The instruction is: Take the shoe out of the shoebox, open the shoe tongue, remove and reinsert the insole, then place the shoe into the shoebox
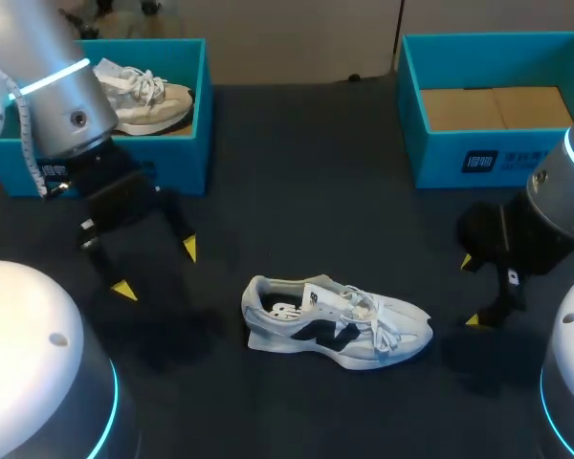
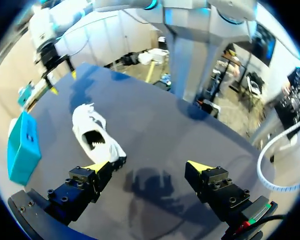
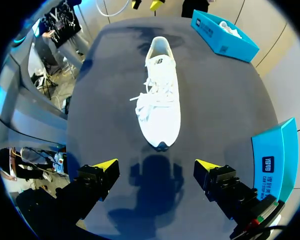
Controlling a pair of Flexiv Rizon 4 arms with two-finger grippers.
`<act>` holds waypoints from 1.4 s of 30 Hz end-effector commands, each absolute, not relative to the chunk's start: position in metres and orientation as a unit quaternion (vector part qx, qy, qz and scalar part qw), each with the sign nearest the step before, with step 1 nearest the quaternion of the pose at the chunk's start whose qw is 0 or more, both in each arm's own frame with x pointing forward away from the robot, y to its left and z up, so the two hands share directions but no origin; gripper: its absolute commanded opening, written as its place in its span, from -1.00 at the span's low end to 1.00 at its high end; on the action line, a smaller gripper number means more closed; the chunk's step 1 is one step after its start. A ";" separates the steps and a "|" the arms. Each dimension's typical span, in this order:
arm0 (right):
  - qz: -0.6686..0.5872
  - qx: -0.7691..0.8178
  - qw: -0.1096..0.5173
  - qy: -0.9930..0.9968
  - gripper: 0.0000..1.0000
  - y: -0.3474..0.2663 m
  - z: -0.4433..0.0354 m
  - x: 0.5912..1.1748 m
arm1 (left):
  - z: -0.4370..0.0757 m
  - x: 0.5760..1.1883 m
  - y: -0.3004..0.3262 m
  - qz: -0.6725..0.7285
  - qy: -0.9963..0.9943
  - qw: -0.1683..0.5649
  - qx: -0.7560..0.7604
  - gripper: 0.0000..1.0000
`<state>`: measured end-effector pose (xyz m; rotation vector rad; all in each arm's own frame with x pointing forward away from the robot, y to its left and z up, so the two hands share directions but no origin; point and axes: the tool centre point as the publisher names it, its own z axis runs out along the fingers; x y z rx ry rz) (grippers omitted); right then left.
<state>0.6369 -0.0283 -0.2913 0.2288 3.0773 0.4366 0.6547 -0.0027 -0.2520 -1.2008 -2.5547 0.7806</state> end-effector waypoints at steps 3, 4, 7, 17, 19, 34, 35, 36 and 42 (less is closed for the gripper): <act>0.139 0.074 0.014 0.987 1.00 -0.028 -0.293 0.636 | -0.254 0.650 0.008 0.282 -0.883 0.087 -0.364 1.00; 0.139 0.074 0.014 0.987 1.00 -0.028 -0.293 0.636 | -0.255 0.651 0.008 0.282 -0.884 0.084 -0.362 1.00; 0.139 0.074 0.014 0.987 1.00 -0.028 -0.293 0.636 | -0.258 0.654 0.010 0.293 -0.890 0.087 -0.338 1.00; 0.139 0.074 0.014 0.987 1.00 -0.028 -0.293 0.636 | -0.271 0.660 0.014 0.364 -0.895 0.063 -0.249 1.00; 0.139 0.074 0.014 0.987 1.00 -0.028 -0.293 0.636 | -0.275 0.662 0.013 0.381 -0.893 0.057 -0.232 1.00; 0.139 0.074 0.014 0.987 1.00 -0.028 -0.293 0.636 | -0.306 0.678 0.003 0.438 -0.883 0.072 -0.156 1.00; 0.139 0.074 0.014 0.987 1.00 -0.028 -0.293 0.636 | -0.307 0.678 0.003 0.441 -0.882 0.070 -0.152 1.00; 0.139 0.074 0.014 0.987 1.00 -0.028 -0.293 0.636 | -0.309 0.679 0.004 0.448 -0.879 0.072 -0.145 1.00; 0.139 0.074 0.014 0.987 1.00 -0.028 -0.293 0.636 | -0.320 0.680 0.005 0.471 -0.872 0.064 -0.119 1.00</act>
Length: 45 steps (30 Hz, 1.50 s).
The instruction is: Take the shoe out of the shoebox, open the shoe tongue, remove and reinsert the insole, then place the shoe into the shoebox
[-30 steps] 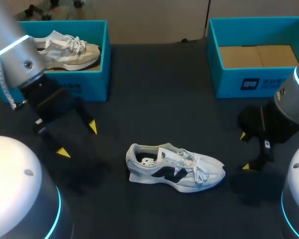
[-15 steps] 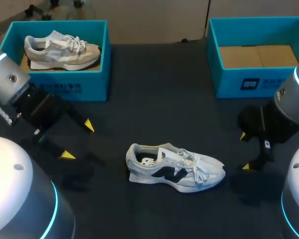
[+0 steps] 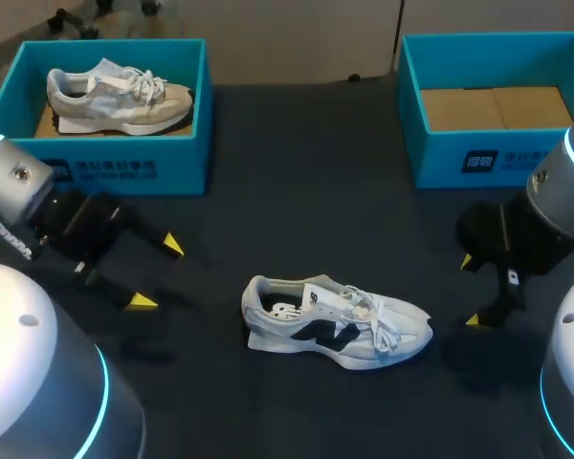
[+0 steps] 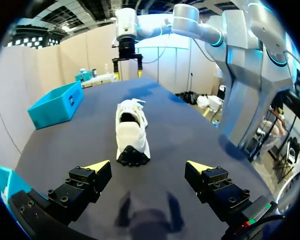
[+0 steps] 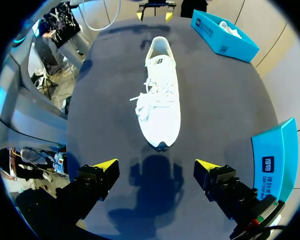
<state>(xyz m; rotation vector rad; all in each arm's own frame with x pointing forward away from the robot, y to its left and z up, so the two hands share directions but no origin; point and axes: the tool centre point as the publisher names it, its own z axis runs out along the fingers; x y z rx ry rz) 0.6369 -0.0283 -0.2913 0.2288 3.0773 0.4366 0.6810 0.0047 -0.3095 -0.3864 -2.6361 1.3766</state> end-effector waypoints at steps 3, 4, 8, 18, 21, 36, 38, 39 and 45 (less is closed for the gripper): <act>0.139 0.074 0.014 0.987 1.00 -0.028 -0.293 0.636 | -0.326 0.679 0.003 0.476 -0.870 0.061 -0.110 1.00; 0.139 0.074 0.014 0.987 1.00 -0.028 -0.293 0.636 | -0.328 0.679 0.003 0.480 -0.868 0.066 -0.108 1.00; 0.139 0.074 0.014 0.987 1.00 -0.028 -0.293 0.636 | -0.334 0.680 0.002 0.488 -0.866 0.061 -0.095 1.00; 0.139 0.074 0.014 0.987 1.00 -0.028 -0.293 0.636 | -0.347 0.682 -0.004 0.508 -0.855 0.068 -0.079 1.00; 0.139 0.074 0.014 0.987 1.00 -0.028 -0.293 0.636 | -0.347 0.682 -0.004 0.508 -0.855 0.068 -0.079 1.00; 0.139 0.074 0.014 0.987 1.00 -0.028 -0.293 0.636 | -0.347 0.682 -0.004 0.508 -0.855 0.068 -0.079 1.00; 0.139 0.074 0.014 0.987 1.00 -0.028 -0.293 0.636 | -0.348 0.682 -0.004 0.510 -0.853 0.073 -0.082 1.00; 0.139 0.074 0.014 0.987 1.00 -0.028 -0.293 0.636 | -0.349 0.683 -0.003 0.516 -0.851 0.066 -0.076 1.00; 0.139 0.074 0.014 0.987 1.00 -0.028 -0.293 0.636 | -0.355 0.683 -0.006 0.520 -0.849 0.060 -0.071 1.00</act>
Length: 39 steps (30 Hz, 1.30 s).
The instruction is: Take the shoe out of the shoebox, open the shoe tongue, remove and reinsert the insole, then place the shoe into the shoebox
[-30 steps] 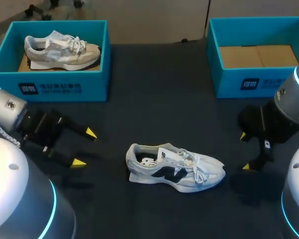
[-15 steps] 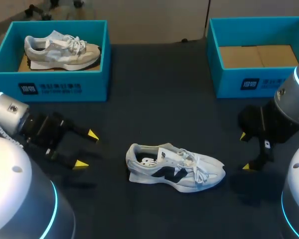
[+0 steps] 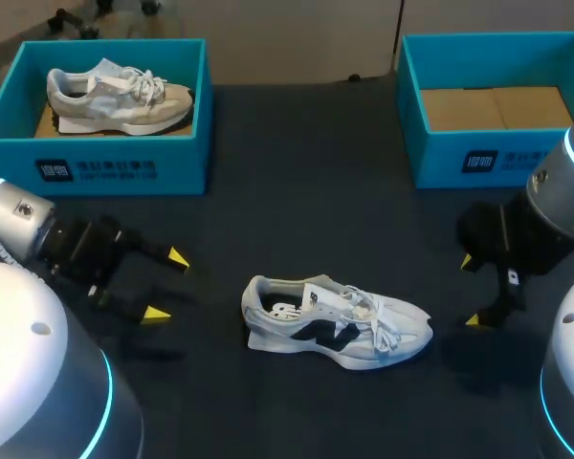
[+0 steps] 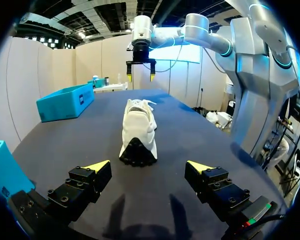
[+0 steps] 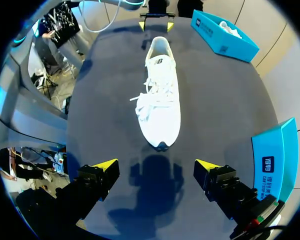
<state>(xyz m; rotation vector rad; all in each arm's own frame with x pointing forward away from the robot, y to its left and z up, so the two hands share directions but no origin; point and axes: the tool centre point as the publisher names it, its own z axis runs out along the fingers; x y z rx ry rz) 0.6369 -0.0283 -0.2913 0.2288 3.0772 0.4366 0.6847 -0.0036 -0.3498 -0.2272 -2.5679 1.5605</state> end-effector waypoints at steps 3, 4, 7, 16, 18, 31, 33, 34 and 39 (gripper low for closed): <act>0.139 0.074 0.014 0.987 1.00 -0.028 -0.293 0.636 | -0.358 0.685 -0.007 0.525 -0.846 0.060 -0.062 1.00; 0.139 0.074 0.014 0.987 1.00 -0.028 -0.293 0.636 | -0.360 0.685 -0.007 0.525 -0.847 0.060 -0.062 1.00; 0.139 0.074 0.014 0.987 1.00 -0.028 -0.293 0.636 | -0.365 0.687 -0.009 0.530 -0.844 0.060 -0.057 1.00; 0.139 0.074 0.014 0.987 1.00 -0.028 -0.293 0.636 | -0.376 0.695 -0.011 0.551 -0.832 0.063 -0.027 1.00; 0.139 0.074 0.014 0.987 1.00 -0.028 -0.293 0.636 | -0.376 0.695 -0.011 0.555 -0.829 0.063 -0.027 1.00; 0.139 0.074 0.014 0.987 1.00 -0.028 -0.293 0.636 | -0.387 0.694 -0.040 0.577 -0.813 0.070 -0.028 1.00; 0.139 0.074 0.014 0.987 1.00 -0.028 -0.293 0.636 | -0.389 0.693 -0.044 0.581 -0.810 0.070 -0.030 1.00; 0.139 0.074 0.014 0.987 1.00 -0.028 -0.293 0.636 | -0.390 0.693 -0.046 0.583 -0.809 0.070 -0.031 1.00; 0.139 0.074 0.014 0.987 1.00 -0.028 -0.293 0.636 | -0.395 0.691 -0.053 0.586 -0.806 0.074 -0.032 1.00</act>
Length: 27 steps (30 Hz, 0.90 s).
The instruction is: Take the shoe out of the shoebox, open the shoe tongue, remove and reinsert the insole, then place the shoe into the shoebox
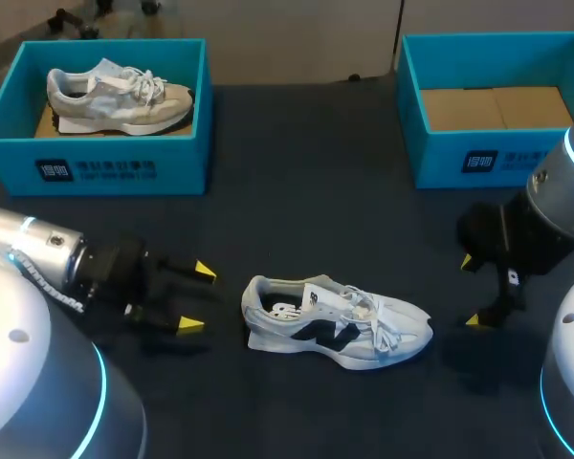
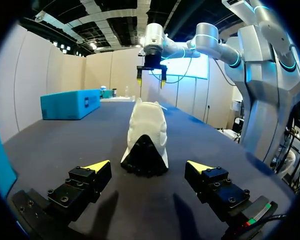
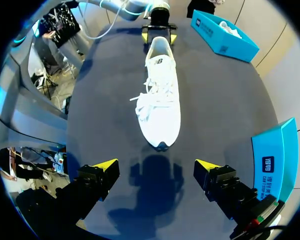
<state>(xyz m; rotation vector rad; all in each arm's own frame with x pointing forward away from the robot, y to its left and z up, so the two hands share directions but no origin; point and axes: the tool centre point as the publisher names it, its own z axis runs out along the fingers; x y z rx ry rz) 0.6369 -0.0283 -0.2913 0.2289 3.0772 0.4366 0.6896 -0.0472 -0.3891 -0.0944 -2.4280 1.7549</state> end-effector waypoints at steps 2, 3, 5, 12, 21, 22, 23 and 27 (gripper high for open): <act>0.139 0.074 0.014 0.987 1.00 -0.028 -0.293 0.636 | -0.396 0.690 -0.055 0.588 -0.805 0.073 -0.034 1.00; 0.139 0.074 0.014 0.987 1.00 -0.028 -0.293 0.636 | -0.396 0.690 -0.056 0.589 -0.804 0.073 -0.034 1.00; 0.139 0.074 0.014 0.987 1.00 -0.028 -0.293 0.636 | -0.396 0.689 -0.057 0.594 -0.800 0.075 -0.031 1.00; 0.139 0.074 0.014 0.987 1.00 -0.028 -0.293 0.636 | -0.396 0.687 -0.060 0.603 -0.793 0.085 -0.014 1.00; 0.139 0.074 0.014 0.987 1.00 -0.028 -0.293 0.636 | -0.396 0.687 -0.060 0.603 -0.793 0.085 -0.014 1.00; 0.139 0.074 0.014 0.987 1.00 -0.028 -0.293 0.636 | -0.396 0.687 -0.060 0.603 -0.793 0.085 -0.014 1.00; 0.139 0.074 0.014 0.987 1.00 -0.028 -0.293 0.636 | -0.396 0.687 -0.060 0.603 -0.793 0.085 -0.014 1.00; 0.139 0.074 0.014 0.987 1.00 -0.028 -0.293 0.636 | -0.408 0.691 -0.056 0.613 -0.785 0.090 -0.003 1.00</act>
